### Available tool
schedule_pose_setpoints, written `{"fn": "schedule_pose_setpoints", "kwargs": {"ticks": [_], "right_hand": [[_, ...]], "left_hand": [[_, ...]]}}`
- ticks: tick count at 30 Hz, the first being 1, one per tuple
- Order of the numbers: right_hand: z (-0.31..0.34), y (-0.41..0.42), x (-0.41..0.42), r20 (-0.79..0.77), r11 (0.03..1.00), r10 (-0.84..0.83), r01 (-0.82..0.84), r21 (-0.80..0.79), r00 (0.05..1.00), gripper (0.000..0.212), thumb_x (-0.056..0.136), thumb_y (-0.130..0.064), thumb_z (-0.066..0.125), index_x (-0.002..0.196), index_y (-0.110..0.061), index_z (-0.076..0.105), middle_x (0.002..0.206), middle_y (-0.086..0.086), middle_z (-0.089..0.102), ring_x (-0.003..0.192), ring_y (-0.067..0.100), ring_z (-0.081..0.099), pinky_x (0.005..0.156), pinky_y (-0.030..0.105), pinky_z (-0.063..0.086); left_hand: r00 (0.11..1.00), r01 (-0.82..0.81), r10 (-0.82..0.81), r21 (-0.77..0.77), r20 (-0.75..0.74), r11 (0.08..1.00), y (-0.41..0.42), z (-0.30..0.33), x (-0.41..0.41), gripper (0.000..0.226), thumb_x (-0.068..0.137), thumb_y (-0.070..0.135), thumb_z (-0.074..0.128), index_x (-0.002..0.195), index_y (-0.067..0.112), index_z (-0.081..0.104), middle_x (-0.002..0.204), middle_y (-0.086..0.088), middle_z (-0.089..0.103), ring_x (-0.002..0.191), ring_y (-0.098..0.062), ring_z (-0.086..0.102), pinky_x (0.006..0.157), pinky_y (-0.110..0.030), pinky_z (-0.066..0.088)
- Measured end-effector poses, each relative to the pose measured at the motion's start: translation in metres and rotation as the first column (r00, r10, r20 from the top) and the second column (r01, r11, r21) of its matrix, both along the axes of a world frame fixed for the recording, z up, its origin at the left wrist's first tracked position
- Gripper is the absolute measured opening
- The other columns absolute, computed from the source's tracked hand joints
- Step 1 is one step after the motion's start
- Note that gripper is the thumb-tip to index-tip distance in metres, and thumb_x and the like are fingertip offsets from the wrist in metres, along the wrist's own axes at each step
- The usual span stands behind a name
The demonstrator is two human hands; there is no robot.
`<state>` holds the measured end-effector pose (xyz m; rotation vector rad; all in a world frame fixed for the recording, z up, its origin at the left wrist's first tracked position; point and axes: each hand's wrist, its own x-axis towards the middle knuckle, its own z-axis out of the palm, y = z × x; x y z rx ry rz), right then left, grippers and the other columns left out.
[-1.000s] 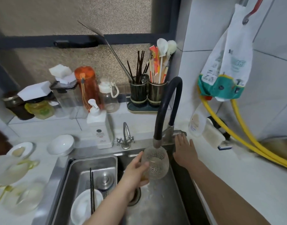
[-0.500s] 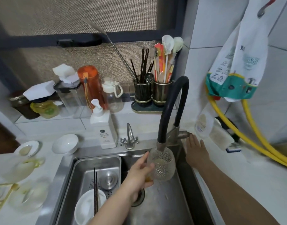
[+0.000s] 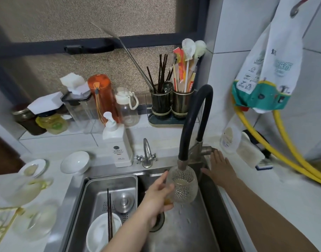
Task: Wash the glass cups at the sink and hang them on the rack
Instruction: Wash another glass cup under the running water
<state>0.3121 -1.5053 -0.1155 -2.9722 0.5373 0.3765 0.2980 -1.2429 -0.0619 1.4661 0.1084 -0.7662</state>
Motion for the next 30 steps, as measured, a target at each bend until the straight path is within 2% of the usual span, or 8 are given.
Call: {"fn": "schedule_pose_setpoints", "kwargs": {"ticks": [6, 21, 25, 30], "right_hand": [[-0.003, -0.003, 0.001, -0.008, 1.000, 0.011, -0.011, 0.000, 1.000, 0.083, 0.095, -0.058, 0.025, 0.150, -0.004, -0.006, 0.159, 0.015, -0.011, 0.148, 0.026, -0.009, 0.121, 0.042, 0.003], [-0.004, -0.012, 0.001, -0.016, 1.000, 0.006, -0.006, 0.005, 1.000, 0.087, 0.094, -0.060, 0.027, 0.150, -0.003, -0.006, 0.160, 0.013, -0.010, 0.148, 0.025, -0.008, 0.120, 0.040, 0.003], [-0.005, -0.014, 0.002, -0.025, 1.000, 0.008, -0.008, 0.002, 1.000, 0.087, 0.094, -0.061, 0.026, 0.150, -0.004, -0.006, 0.159, 0.013, -0.011, 0.148, 0.024, -0.008, 0.120, 0.040, 0.003], [-0.006, -0.017, 0.003, -0.018, 1.000, 0.003, -0.003, 0.009, 1.000, 0.085, 0.095, -0.060, 0.027, 0.150, -0.004, -0.005, 0.160, 0.013, -0.009, 0.149, 0.024, -0.006, 0.121, 0.040, 0.005]], "left_hand": [[1.000, -0.011, 0.011, 0.010, -0.006, 1.000, -0.002, 0.002, -0.003, 0.048, 0.092, 0.023, 0.061, 0.133, 0.041, 0.046, 0.123, 0.001, 0.060, 0.112, -0.026, 0.061, 0.071, -0.030, 0.053], [1.000, -0.014, 0.014, 0.036, 0.002, 0.999, -0.003, 0.000, -0.006, 0.046, 0.093, 0.022, 0.059, 0.133, 0.041, 0.046, 0.118, 0.005, 0.060, 0.100, -0.018, 0.063, 0.070, -0.029, 0.053], [1.000, -0.015, 0.015, 0.042, -0.003, 0.999, -0.003, -0.002, -0.006, 0.041, 0.093, 0.023, 0.060, 0.126, 0.045, 0.048, 0.116, 0.006, 0.062, 0.102, -0.020, 0.063, 0.074, -0.032, 0.054], [1.000, -0.018, 0.018, 0.037, -0.011, 0.999, -0.002, -0.006, -0.006, 0.036, 0.094, 0.020, 0.058, 0.117, 0.046, 0.051, 0.110, 0.008, 0.064, 0.101, -0.020, 0.064, 0.090, -0.041, 0.052]]}}
